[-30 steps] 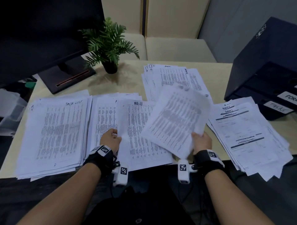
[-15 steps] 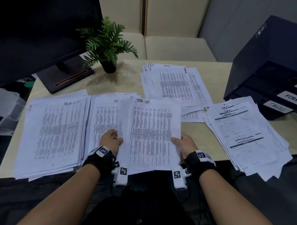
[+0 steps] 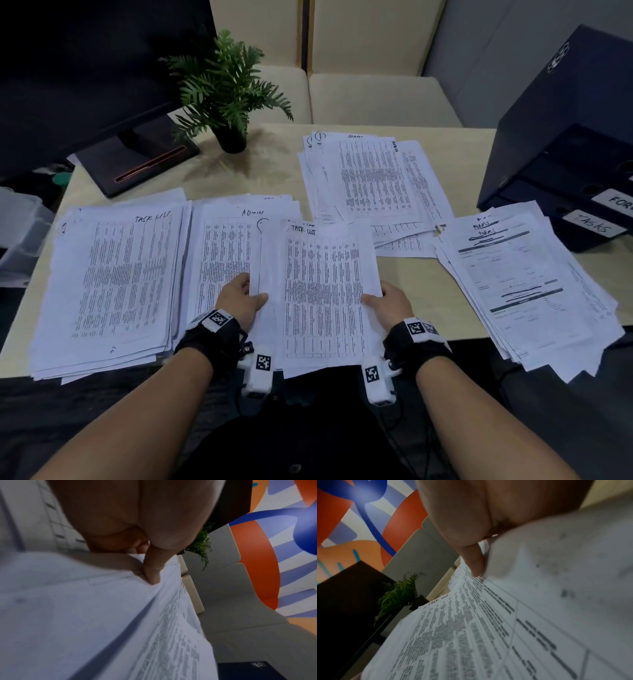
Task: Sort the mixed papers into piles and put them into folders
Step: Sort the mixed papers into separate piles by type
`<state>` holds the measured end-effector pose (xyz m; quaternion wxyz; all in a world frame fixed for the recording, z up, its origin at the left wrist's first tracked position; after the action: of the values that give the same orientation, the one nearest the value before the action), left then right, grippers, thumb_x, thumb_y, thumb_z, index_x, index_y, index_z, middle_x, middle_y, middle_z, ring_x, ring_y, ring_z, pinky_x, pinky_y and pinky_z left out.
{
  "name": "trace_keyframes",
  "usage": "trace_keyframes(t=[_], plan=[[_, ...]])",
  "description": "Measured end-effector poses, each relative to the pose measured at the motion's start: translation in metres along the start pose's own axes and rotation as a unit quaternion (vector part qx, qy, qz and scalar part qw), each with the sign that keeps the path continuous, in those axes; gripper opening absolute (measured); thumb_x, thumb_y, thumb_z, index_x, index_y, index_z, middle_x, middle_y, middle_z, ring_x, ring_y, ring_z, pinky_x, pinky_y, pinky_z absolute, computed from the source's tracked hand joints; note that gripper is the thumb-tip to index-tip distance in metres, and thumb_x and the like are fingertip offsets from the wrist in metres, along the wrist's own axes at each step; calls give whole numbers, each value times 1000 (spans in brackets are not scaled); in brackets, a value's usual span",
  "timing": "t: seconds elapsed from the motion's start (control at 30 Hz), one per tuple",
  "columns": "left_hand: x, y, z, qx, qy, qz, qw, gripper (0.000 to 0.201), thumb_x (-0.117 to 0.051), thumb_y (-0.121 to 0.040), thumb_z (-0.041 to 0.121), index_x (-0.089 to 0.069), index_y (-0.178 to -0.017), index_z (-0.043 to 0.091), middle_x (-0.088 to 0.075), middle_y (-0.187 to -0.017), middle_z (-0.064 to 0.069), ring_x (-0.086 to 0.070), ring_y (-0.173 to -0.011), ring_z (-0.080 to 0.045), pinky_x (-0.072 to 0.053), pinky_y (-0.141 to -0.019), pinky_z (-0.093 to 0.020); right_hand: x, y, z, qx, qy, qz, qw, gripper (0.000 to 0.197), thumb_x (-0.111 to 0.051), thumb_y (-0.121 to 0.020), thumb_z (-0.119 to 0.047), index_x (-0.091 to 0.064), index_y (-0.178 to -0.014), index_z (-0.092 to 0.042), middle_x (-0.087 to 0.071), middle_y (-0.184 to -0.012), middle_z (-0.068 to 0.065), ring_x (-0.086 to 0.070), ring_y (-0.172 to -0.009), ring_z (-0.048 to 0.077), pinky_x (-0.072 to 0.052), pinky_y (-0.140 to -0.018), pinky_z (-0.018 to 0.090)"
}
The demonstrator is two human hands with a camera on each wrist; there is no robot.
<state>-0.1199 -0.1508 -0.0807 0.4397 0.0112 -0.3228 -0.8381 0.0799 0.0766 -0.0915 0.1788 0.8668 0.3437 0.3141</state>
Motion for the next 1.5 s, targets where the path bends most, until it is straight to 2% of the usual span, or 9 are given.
trace_keyframes(t=[0.2, 0.47, 0.67, 0.77, 1.03, 1.1, 1.2, 1.33, 1.5], plan=[[-9, 3, 10, -27, 27, -54, 998, 24, -56, -88, -7, -62, -91, 16, -68, -88, -4, -65, -86, -27, -54, -82, -40, -2, -4, -5, -6, -115, -14, 993, 23, -61, -92, -7, -61, -110, -20, -68, -114, 5, -64, -106, 26, -48, -99, 44], [4, -7, 5, -15, -208, 35, 977, 48, -59, -86, 5, -45, -132, 10, -61, -120, -10, -61, -98, -27, -46, -78, -28, -16, -11, -7, -2, -29, -36, 999, 26, -65, -89, -14, -58, -113, -23, -68, -114, -1, -64, -104, 21, -48, -99, 45], [-4, -10, 3, -33, -29, -38, 998, 38, -55, -85, -7, -50, -111, 20, -68, -103, -18, -67, -89, -39, -55, -78, -52, -19, -9, -9, -13, -74, -69, 995, 39, -62, -89, -4, -55, -125, -18, -64, -122, 1, -59, -112, 20, -42, -104, 39], [0, -9, -1, -25, 26, -26, 999, 25, -52, -92, -2, -52, -109, 17, -71, -94, -16, -68, -74, -30, -57, -73, -46, -12, -14, -3, -11, -72, -42, 997, 47, -68, -82, -10, -53, -126, -17, -64, -123, 0, -60, -111, 18, -43, -103, 40], [19, -2, 3, -44, -104, 32, 993, 75, -42, -95, -4, -12, -150, 36, -32, -153, -11, -44, -130, -35, -44, -102, -44, 56, -12, 7, -42, -150, 137, 978, 26, -57, -92, -4, -62, -112, -18, -69, -93, 4, -66, -86, 27, -55, -75, 34], [19, -1, 3, -54, -107, 21, 993, 73, -40, -94, -6, -21, -148, 38, -33, -152, 2, -50, -125, -27, -48, -97, -39, 60, -13, 6, -41, -175, 135, 974, 16, -60, -91, -5, -64, -103, -15, -70, -104, 11, -66, -92, 28, -54, -85, 40], [15, -4, -3, -31, -67, 16, 997, 34, -47, -96, 12, -59, -123, 29, -66, -97, 2, -57, -64, -22, -51, -61, -30, 41, -12, -4, -30, -150, 89, 984, 15, -65, -88, -12, -65, -103, -14, -70, -109, 11, -66, -96, 29, -53, -91, 44], [11, -3, 1, -22, -37, 15, 999, 26, -67, -84, 37, -62, -105, 23, -60, -111, 1, -58, -101, -18, -46, -99, -39, -7, -9, -17, -7, -148, -18, 989, 40, -65, -89, -8, -57, -127, -17, -66, -118, 2, -62, -109, 23, -46, -100, 43], [14, -4, 4, -27, -115, 39, 992, 30, -69, -84, 11, -53, -108, 20, -56, -121, -16, -57, -103, -33, -44, -82, -32, -16, -4, -16, -28, -19, -18, 999, 25, -62, -93, -16, -67, -117, -12, -68, -106, 2, -64, -95, 23, -49, -85, 30]])
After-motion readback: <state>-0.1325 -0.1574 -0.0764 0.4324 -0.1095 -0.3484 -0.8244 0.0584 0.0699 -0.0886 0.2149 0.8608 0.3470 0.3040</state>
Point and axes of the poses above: each hand's wrist, its own y-axis away from the middle knuckle, its own x-axis out of the back of the hand, z = x × y, the point moved 7 cm from there along -y, towards the middle knuckle
